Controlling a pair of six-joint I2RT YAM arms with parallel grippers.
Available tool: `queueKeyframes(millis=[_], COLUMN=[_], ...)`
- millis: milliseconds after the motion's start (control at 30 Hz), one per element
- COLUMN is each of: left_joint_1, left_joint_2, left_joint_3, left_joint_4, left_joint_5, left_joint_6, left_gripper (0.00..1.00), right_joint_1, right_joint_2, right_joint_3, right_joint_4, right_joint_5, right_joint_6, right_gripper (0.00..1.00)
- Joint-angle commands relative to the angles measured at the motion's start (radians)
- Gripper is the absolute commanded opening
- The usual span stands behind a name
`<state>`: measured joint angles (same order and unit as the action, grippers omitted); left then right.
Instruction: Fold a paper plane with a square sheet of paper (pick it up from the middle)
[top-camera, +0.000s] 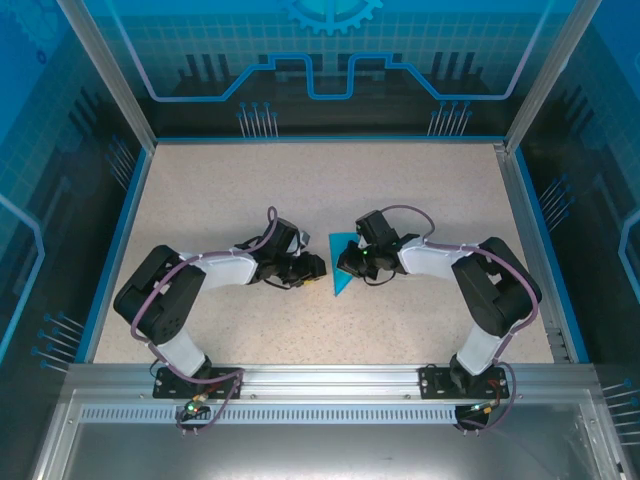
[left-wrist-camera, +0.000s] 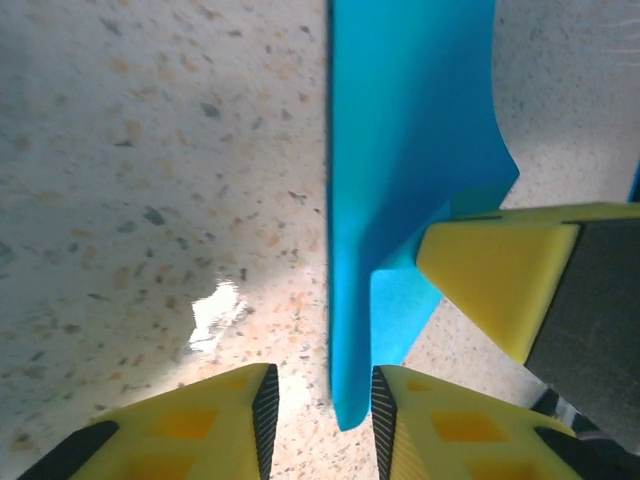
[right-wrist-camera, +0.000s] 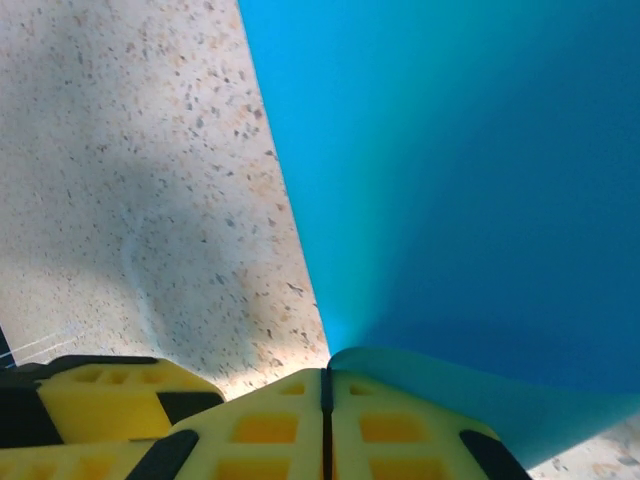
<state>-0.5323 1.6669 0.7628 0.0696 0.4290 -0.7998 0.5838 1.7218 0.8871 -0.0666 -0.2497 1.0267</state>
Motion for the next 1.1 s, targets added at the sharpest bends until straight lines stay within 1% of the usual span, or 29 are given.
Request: queueKeyframes(millis=[0,167,433,1067], left_joint_1=[-0.003,-0.008,-0.025,-0.045], left_joint_2=[-0.014,0.007,0.025,0.051], left_joint_3=[-0.019,-0.021,-0.02,-0.027], left_joint_4=[0.101,0.137,0.153,0.17], left_joint_5=[0.09,0.121,0.151,0.152], left_joint_6=[-0.021,-0.023,-0.017,-0.02], left_gripper=[0.31,0.27,0.24,0.19], right_joint_1=[0.013,0.012,0.013,0.011], right_joint_2=[0.02,0.034,0.048,0.083], right_joint_3=[0.023,0.028,0.03,0.045], right_joint_4=[-0.001,0.0,-0.005,0.024], right_joint_5=[-0.02,-0.022,-0.03,-0.046], right_joint_6=[-0.024,-0.023,-0.035,-0.053], right_gripper=[0.08,0.08,0.08,0.08])
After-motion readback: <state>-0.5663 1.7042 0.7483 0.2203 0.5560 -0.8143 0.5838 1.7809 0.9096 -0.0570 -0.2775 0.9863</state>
